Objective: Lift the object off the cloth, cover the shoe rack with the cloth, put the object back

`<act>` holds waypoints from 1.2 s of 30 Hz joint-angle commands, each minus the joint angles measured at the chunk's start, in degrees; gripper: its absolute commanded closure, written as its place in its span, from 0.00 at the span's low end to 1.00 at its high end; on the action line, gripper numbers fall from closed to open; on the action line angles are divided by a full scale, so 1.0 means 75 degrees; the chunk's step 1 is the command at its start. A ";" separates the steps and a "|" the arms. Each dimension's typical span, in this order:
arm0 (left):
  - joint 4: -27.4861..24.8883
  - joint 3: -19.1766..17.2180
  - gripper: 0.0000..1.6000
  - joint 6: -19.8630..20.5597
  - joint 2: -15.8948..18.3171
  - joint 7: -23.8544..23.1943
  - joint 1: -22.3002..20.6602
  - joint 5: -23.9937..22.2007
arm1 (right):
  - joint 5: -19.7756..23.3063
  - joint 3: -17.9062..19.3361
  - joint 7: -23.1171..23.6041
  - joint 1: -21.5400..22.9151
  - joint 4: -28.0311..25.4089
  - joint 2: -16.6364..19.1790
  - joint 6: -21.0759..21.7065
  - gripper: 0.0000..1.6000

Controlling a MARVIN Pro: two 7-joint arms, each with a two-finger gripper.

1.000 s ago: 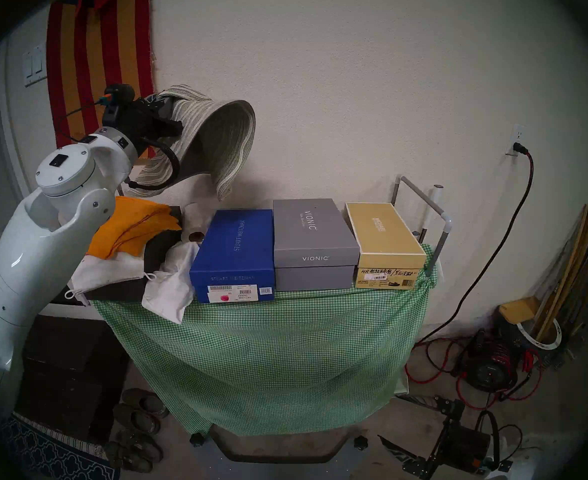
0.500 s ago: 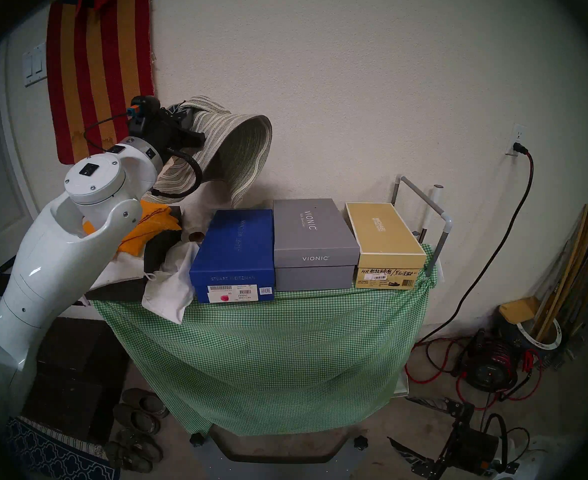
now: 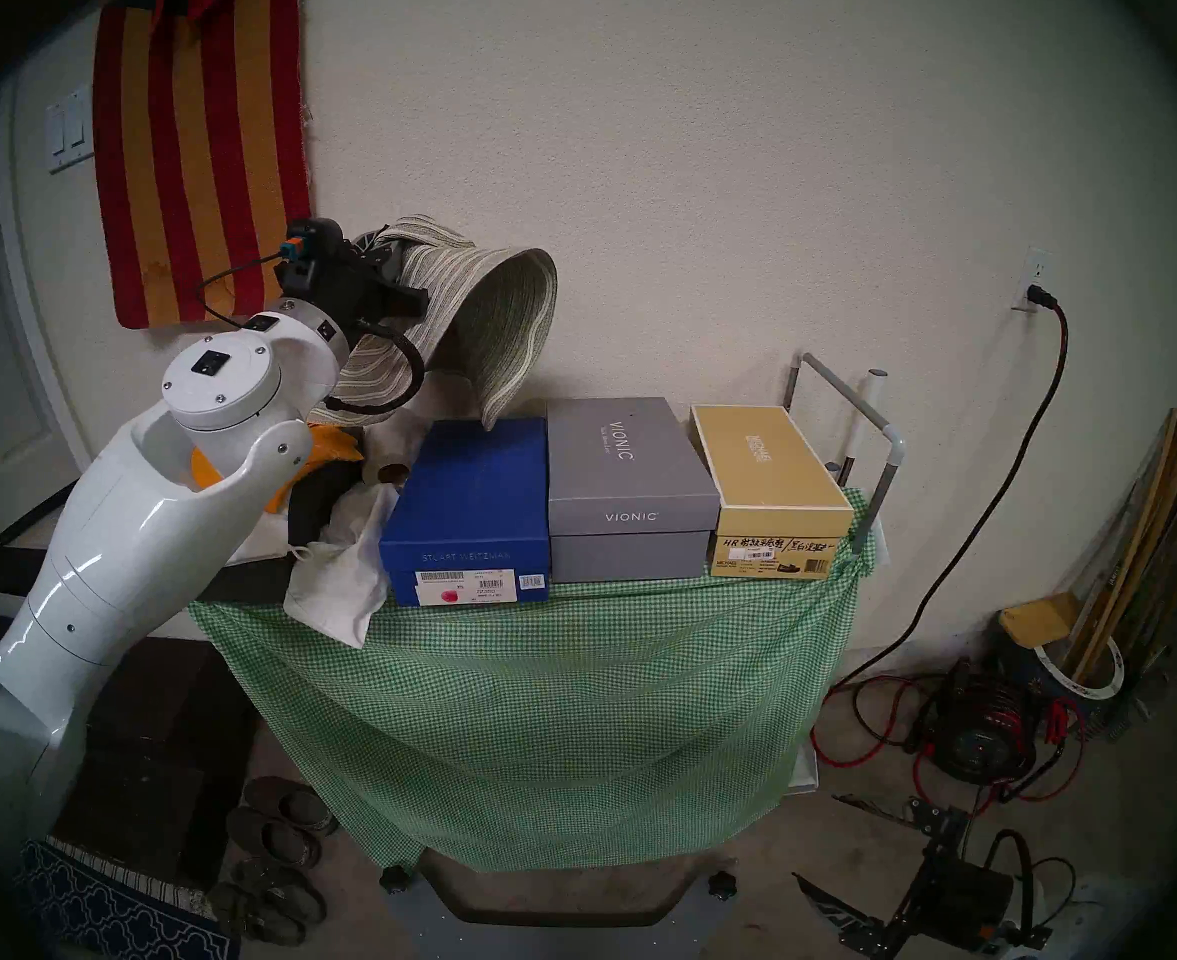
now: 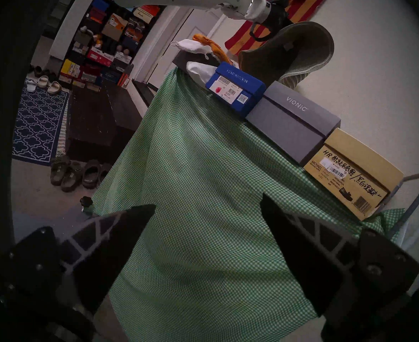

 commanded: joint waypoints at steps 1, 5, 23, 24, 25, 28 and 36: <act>-0.0085 0.0014 1.00 -0.0144 0.0223 -0.0118 0.0346 -0.0009 | 0.0084 -0.0001 0.0066 -0.0028 -0.0119 -0.0080 -0.0054 0.00; -0.0137 0.0079 1.00 -0.0141 0.0243 -0.0116 0.0537 -0.0006 | 0.0123 0.0025 0.0143 -0.0028 -0.0127 -0.0114 -0.0054 0.00; -0.0132 0.0457 0.00 0.1194 0.0630 -0.0715 0.0356 -0.0423 | 0.0280 0.0121 0.0436 -0.0028 -0.0162 -0.0239 -0.0054 0.00; -0.0154 0.0432 0.00 0.1314 0.0756 -0.0826 0.0314 -0.0446 | 0.0285 0.0125 0.0447 -0.0028 -0.0163 -0.0243 -0.0054 0.00; -0.0151 0.0404 0.00 0.1365 0.0872 -0.0943 0.0283 -0.0440 | 0.0291 0.0128 0.0458 -0.0028 -0.0164 -0.0248 -0.0054 0.00; -0.0167 0.0279 0.00 0.1584 0.1111 -0.1089 0.0205 -0.0437 | 0.0309 0.0140 0.0494 -0.0028 -0.0168 -0.0263 -0.0054 0.00; -0.0095 -0.0236 0.00 0.2819 0.1810 -0.2003 -0.0173 -0.1217 | 0.0347 0.0133 0.0607 -0.0028 -0.0161 -0.0329 -0.0054 0.00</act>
